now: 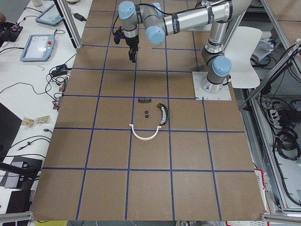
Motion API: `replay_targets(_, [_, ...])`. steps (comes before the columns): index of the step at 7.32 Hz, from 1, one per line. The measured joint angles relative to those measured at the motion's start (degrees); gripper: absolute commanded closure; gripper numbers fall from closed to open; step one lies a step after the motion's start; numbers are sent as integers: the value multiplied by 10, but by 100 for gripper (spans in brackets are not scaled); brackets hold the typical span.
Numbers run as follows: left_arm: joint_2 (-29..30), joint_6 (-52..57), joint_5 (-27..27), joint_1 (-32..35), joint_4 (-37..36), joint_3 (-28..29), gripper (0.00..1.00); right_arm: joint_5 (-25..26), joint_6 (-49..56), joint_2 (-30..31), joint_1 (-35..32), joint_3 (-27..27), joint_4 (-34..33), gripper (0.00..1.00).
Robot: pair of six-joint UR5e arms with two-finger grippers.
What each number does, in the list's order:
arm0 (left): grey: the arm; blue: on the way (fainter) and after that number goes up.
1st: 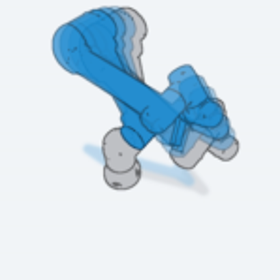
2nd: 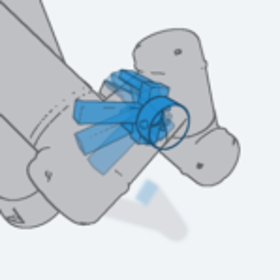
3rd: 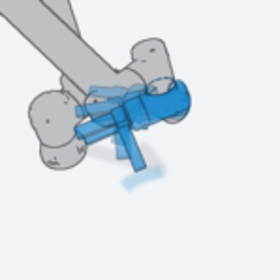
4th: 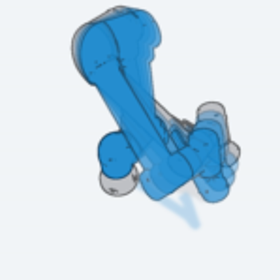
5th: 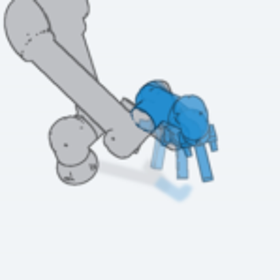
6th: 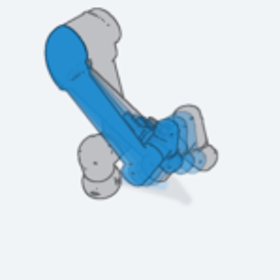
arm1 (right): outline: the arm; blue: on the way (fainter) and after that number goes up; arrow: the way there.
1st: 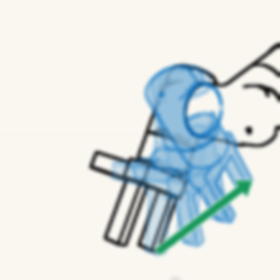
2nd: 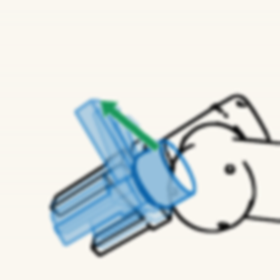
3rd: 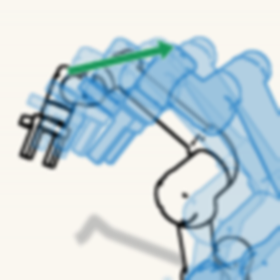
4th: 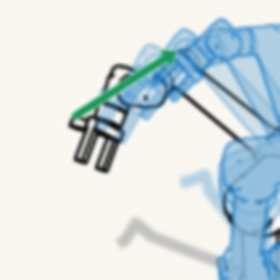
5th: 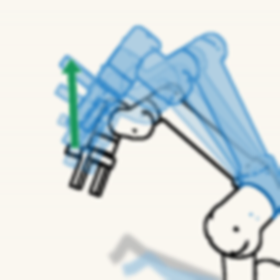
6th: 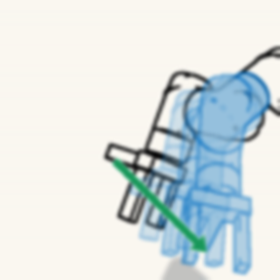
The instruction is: Place bearing gear from tray to pile
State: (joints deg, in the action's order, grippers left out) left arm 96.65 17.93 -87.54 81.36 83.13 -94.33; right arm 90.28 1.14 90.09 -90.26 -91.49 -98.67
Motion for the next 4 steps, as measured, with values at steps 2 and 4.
replay_targets(2, [-38, -5, 2, 48, 37, -3, 0, 1, -1, 0, 0, -1, 2, 0])
replay_targets(4, [-79, -15, -2, 63, 85, -6, 0, 1, -1, 1, -1, -4, 7, 0])
